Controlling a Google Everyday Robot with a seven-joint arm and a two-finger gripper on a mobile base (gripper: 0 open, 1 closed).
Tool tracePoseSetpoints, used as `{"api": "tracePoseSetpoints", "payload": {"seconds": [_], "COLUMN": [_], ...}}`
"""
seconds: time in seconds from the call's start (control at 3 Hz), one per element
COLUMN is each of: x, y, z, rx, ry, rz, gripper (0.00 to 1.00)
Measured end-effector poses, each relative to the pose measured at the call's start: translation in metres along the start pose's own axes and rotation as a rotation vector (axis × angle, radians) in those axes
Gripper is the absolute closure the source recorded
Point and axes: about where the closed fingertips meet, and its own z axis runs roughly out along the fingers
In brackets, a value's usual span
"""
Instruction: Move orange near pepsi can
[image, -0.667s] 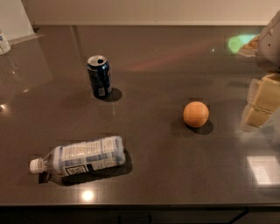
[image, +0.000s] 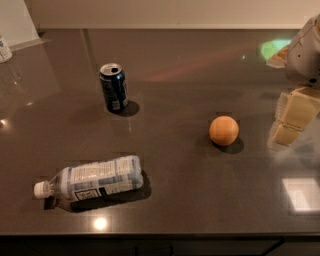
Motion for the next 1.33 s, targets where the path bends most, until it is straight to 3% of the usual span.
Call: {"api": "tracePoseSetpoints", "payload": {"seconds": [0.67,1.33], "x": [-0.001,-0.017], "y": [-0.009,-0.012], "z": [0.063,0.097], "rx": [-0.075,-0.106], "ry": [-0.036,-0.13], "rz": [0.015,0.023], "gripper": [0.0,0.0]}}
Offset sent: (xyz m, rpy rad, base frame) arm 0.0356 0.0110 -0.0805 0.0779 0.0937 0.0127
